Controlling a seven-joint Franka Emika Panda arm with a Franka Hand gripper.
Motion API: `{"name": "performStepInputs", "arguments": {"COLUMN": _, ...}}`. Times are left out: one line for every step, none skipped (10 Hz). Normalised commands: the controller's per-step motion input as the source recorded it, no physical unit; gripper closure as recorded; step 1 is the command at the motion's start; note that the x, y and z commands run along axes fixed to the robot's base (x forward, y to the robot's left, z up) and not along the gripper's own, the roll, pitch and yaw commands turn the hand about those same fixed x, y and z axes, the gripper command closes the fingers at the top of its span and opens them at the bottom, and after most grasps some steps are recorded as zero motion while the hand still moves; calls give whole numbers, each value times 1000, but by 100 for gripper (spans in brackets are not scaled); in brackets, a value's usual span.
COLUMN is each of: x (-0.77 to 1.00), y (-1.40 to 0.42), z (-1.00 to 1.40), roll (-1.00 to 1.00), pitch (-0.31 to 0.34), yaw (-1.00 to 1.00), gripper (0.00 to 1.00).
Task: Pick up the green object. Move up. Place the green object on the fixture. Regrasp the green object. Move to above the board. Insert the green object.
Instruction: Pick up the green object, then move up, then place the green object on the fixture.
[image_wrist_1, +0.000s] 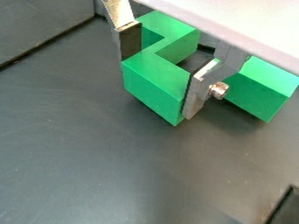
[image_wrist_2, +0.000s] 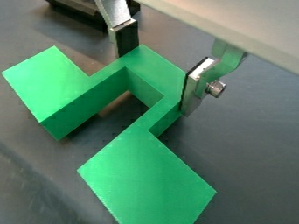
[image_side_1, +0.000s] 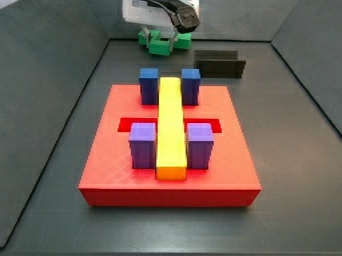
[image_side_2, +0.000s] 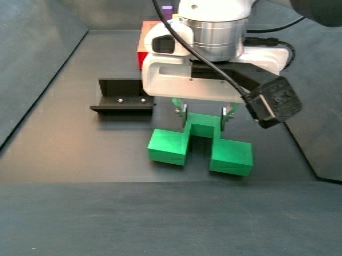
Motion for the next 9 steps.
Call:
{"name": "performStepInputs", "arguments": {"x": 0, "y": 0, "z": 0, "roll": 0, "pitch": 0, "yaw": 0, "gripper": 100}}
{"name": "performStepInputs", "arguments": {"x": 0, "y": 0, "z": 0, "roll": 0, "pitch": 0, "yaw": 0, "gripper": 100}}
{"name": "performStepInputs", "arguments": {"x": 0, "y": 0, "z": 0, "roll": 0, "pitch": 0, "yaw": 0, "gripper": 100}}
{"name": "performStepInputs", "arguments": {"x": 0, "y": 0, "z": 0, "roll": 0, "pitch": 0, "yaw": 0, "gripper": 100}}
{"name": "performStepInputs", "arguments": {"x": 0, "y": 0, "z": 833, "roll": 0, "pitch": 0, "yaw": 0, "gripper": 100}}
{"name": "performStepInputs", "arguments": {"x": -21, "y": -75, "z": 815, "roll": -14, "pitch": 18, "yaw": 23, "gripper": 100}}
{"name": "performStepInputs", "arguments": {"x": -63, "y": -66, "z": 619, "roll": -7, "pitch": 50, "yaw": 22, "gripper": 100}}
{"name": "performStepInputs", "arguments": {"x": -12, "y": -22, "z": 240, "roll": 34, "pitch": 24, "yaw": 12, "gripper": 100}}
{"name": "performStepInputs", "arguments": {"x": -11, "y": 0, "z": -89, "roll": 0, "pitch": 69, "yaw": 0, "gripper": 100}}
